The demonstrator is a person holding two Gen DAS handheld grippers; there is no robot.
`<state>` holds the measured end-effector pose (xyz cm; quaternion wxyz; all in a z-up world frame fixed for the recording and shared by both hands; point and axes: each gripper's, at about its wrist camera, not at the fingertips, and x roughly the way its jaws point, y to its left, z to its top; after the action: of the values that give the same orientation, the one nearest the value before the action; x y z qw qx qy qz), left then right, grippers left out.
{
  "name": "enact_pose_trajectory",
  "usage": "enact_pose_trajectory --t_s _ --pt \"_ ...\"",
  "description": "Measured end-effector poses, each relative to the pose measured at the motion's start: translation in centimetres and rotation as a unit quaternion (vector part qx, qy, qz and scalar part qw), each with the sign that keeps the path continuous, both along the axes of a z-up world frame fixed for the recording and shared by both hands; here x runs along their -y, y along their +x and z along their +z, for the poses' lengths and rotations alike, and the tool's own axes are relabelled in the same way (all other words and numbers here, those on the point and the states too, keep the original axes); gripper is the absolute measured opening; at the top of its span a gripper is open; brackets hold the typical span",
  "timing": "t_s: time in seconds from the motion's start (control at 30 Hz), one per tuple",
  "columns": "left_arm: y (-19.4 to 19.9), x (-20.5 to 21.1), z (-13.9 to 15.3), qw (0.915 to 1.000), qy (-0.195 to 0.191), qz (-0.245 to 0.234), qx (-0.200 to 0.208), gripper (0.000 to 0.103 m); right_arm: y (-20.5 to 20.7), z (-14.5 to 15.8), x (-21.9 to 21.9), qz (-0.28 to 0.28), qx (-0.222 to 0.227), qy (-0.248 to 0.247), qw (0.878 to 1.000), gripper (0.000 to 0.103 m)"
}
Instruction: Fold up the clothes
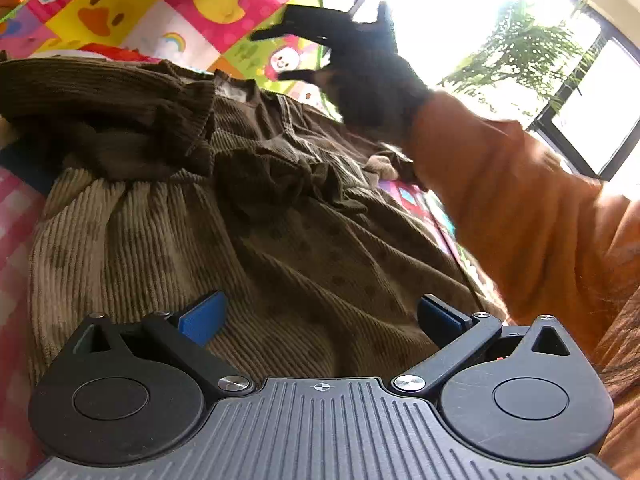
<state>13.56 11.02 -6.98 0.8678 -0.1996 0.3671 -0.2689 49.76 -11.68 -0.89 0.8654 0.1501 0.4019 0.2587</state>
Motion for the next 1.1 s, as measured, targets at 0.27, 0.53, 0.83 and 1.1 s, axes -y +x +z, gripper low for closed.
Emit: enact_pose_trajectory --t_s 0.27,0.53,0.83,1.1 --pt "0.0 0.0 -0.1 1.0 -0.003 0.003 -0.001 0.103 -2.5 -1.9 1.7 0.048 -0.099 0.008 0.994 0.088" --pt "-0.9 0.5 0.3 0.9997 0.02 0.009 -0.005 0.103 0.6 -1.3 0.9 -0.006 -0.039 0.101 0.994 0.087" --pt "-0.7 0.5 2.3 0.9974 0.067 0.025 0.008 0.103 -8.0 -0.8 5.3 0.039 0.016 0.035 0.999 0.095" --pt "1.4 -0.3 4.1 0.9925 0.097 0.07 0.024 0.103 -22.7 -1.9 13.1 -0.012 0.127 -0.153 0.98 0.097"
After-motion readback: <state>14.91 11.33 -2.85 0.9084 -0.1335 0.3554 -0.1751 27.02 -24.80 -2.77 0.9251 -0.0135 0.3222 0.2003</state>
